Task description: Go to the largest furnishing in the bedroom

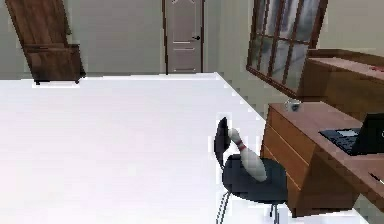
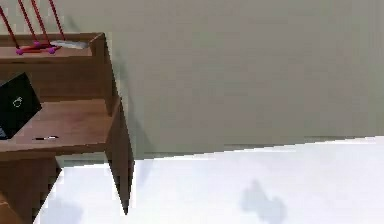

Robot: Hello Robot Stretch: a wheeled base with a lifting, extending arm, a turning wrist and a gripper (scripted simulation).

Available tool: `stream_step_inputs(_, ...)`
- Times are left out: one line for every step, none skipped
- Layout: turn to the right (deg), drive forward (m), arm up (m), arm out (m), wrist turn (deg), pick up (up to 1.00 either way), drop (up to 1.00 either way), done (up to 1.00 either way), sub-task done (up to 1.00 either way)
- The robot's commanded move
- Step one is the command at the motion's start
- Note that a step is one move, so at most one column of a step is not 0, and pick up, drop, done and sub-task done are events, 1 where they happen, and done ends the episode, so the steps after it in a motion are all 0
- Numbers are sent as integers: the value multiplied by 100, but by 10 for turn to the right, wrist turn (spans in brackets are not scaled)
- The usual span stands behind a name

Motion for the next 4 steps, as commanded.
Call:
stream_step_inputs(-450,0,0,0,0,0,0,0,0)
stream_step_inputs(-450,0,0,0,0,0,0,0,0)
stream_step_inputs(-150,0,0,0,0,0,0,0,0)
stream_step_inputs(0,100,0,0,0,0,0,0,0)
